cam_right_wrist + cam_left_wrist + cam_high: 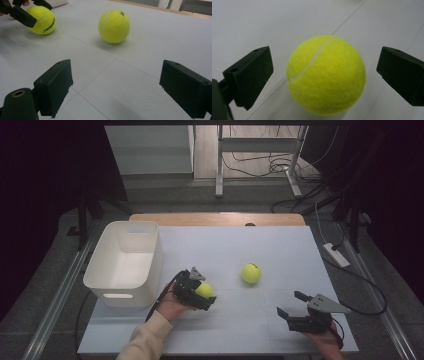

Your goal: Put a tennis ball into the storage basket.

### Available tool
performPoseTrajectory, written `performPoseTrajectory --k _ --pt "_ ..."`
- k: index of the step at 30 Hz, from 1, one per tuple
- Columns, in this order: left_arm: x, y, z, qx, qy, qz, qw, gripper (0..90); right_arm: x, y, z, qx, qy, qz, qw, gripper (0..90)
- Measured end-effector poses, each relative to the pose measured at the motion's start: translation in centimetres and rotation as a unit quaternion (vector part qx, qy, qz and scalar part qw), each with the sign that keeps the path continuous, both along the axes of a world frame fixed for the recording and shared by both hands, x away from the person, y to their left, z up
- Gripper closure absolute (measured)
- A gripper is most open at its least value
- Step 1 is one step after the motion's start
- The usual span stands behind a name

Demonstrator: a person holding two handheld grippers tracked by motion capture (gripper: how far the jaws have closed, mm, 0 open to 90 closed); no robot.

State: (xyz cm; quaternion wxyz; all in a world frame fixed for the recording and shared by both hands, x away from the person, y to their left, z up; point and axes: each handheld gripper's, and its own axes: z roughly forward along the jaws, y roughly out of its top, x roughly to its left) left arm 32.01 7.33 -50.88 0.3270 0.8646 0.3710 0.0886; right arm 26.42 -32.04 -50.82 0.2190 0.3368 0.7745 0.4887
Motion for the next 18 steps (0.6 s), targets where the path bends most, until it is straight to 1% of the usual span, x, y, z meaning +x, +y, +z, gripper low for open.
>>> performPoseTrajectory --k 3,8,9,12,13,15,18 --pt "0.03 -0.1 -0.28 0.009 0.006 0.005 0.9999 2.4 -0.04 0.02 -0.01 -0.001 0.0 0.002 1.0 11.0" --pt "0.04 -0.06 -0.53 0.019 0.007 0.007 0.9998 6.1 -0.02 0.0 -0.03 0.0 0.0 0.002 1.0 11.0" --pt "0.02 -0.01 -0.62 0.022 0.007 0.007 0.9997 12.5 -0.01 -0.01 -0.04 -0.001 0.0 0.002 1.0 11.0" --pt "0.0 0.13 -0.72 0.017 0.011 0.002 0.9998 21.7 -0.01 0.01 -0.04 -0.002 0.0 0.002 1.0 11.0" --pt "-0.05 0.24 -0.73 0.008 0.013 -0.004 0.9999 25.4 0.0 0.02 -0.05 -0.002 0.0 0.002 1.0 11.0" --pt "-0.15 0.29 -0.69 0.011 0.009 -0.011 0.9998 25.8 0.01 0.02 -0.05 -0.003 0.0 0.002 1.0 11.0" --pt "-0.18 0.37 -0.66 0.01 0.008 -0.012 0.9998 26.1 -0.02 0.0 -0.03 -0.001 -0.001 0.001 1.0 11.0"
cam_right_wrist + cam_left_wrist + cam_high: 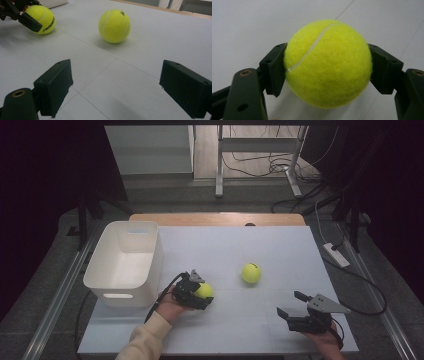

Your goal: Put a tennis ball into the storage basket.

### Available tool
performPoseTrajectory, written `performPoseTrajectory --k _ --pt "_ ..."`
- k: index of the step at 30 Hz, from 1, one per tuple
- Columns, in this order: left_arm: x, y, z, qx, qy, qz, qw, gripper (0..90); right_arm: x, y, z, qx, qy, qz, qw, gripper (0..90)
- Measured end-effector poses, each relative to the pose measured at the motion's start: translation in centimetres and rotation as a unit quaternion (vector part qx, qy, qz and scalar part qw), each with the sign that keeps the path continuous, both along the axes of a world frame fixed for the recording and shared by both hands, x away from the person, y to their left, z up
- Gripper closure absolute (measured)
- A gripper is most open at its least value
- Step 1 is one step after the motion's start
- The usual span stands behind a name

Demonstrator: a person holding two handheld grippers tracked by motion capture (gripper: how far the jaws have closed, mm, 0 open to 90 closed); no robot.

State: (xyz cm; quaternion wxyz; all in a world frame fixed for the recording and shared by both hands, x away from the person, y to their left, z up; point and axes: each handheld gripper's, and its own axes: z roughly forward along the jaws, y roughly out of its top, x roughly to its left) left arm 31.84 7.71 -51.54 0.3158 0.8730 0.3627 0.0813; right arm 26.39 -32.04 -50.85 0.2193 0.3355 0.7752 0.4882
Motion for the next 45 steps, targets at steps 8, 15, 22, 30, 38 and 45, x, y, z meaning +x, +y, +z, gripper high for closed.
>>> performPoseTrajectory --k 8,15,22,30,38,45 --pt "-0.4 0.2 0.6 -0.011 -0.021 -0.005 0.9997 26.2 0.0 0.0 0.0 0.001 -0.001 0.0 1.0 11.0" --pt "-0.7 0.8 1.2 -0.032 -0.045 0.001 0.9985 26.2 0.0 -0.1 0.0 0.002 -0.002 -0.001 1.0 11.0" --pt "-1.0 1.4 1.9 -0.05 -0.06 0.009 0.9969 26.2 0.0 -0.1 0.0 0.001 -0.002 -0.001 1.0 11.0" --pt "-1.4 2.0 2.6 -0.081 -0.07 0.014 0.9942 26.1 0.0 0.0 0.0 -0.003 -0.004 -0.001 1.0 11.1" --pt "-1.7 2.4 3.3 -0.099 -0.08 0.019 0.9917 26.1 -0.1 0.0 0.0 -0.003 -0.005 0.0 1.0 11.1" --pt "-2.1 2.7 4.0 -0.113 -0.092 0.02 0.9891 26.1 -0.1 0.0 0.0 -0.004 -0.005 0.0 1.0 11.2"
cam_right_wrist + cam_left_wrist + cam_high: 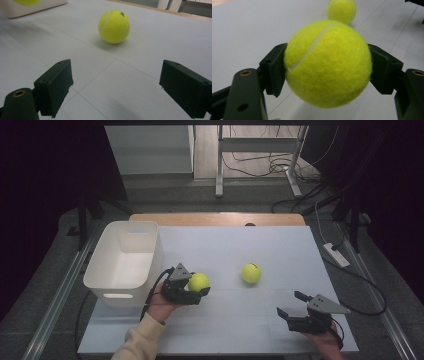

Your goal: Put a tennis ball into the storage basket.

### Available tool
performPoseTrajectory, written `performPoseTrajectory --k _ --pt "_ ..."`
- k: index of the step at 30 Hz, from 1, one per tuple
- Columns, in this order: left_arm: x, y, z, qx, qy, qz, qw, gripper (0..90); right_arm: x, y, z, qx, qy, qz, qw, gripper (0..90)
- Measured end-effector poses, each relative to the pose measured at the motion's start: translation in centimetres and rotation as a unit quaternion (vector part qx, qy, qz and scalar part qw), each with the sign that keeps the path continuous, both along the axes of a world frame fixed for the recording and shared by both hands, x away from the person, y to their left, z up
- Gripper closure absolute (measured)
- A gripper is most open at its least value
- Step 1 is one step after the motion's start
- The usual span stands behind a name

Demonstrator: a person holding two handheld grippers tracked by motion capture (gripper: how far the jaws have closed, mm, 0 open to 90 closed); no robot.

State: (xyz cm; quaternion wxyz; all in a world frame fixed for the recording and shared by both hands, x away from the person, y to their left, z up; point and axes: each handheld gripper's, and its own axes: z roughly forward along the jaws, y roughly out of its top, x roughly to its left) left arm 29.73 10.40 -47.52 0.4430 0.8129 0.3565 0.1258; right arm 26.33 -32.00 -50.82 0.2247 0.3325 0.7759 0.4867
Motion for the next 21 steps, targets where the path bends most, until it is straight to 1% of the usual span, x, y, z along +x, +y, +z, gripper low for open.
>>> performPoseTrajectory --k 3,13,14,20,21 --pt "-0.2 0.2 0.4 -0.006 -0.008 0.001 1.0 26.1 0.0 0.0 0.0 0.0 0.0 0.0 1.0 11.2" --pt "-0.6 0.6 1.2 -0.023 -0.025 0.006 0.9994 26.1 0.0 0.0 0.0 -0.001 -0.001 -0.001 1.0 11.2" --pt "-0.8 0.7 1.4 -0.027 -0.029 0.008 0.9992 26.1 0.0 0.0 0.0 -0.001 -0.001 -0.001 1.0 11.2" --pt "-0.9 1.0 1.8 -0.034 -0.036 0.01 0.9987 26.1 0.0 0.0 0.0 -0.001 -0.001 -0.001 1.0 11.2" --pt "-1.0 1.1 1.9 -0.038 -0.037 0.009 0.9985 26.1 0.0 0.0 0.0 -0.001 -0.001 -0.001 1.0 11.2"
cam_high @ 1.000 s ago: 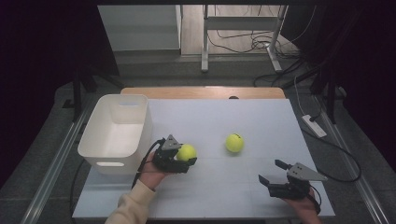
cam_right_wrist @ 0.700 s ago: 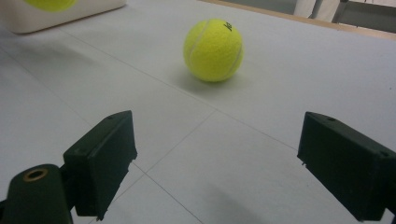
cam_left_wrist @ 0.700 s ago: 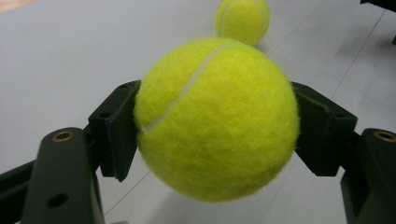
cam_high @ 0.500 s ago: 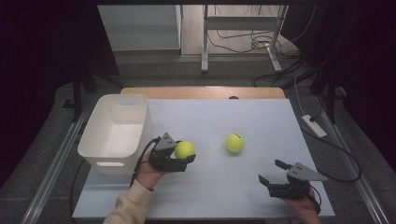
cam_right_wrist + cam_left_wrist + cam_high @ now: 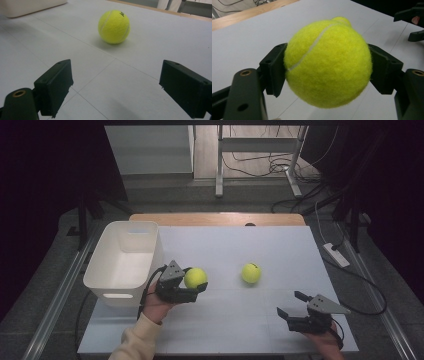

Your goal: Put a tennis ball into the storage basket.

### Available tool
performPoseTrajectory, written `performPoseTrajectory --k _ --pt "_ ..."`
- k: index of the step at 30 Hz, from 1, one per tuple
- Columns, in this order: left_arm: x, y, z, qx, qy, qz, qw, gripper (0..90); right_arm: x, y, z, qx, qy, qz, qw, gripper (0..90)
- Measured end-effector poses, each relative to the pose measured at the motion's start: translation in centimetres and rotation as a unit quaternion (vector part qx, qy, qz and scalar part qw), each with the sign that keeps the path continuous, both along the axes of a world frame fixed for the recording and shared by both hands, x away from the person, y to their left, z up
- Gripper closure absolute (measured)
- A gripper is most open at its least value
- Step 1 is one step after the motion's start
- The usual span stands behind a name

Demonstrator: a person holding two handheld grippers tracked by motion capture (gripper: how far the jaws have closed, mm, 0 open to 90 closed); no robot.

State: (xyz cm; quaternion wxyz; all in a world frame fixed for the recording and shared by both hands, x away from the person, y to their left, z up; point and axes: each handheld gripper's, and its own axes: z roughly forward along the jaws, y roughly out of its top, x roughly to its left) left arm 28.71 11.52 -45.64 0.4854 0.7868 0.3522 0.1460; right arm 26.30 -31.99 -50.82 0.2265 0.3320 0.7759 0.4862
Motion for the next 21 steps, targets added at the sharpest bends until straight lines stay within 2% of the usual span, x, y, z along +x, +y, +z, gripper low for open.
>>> performPoseTrajectory --k 21 --pt "-0.8 1.2 1.6 -0.024 -0.028 0.011 0.9993 26.1 0.0 0.0 0.1 0.002 -0.003 0.0 1.0 11.2"
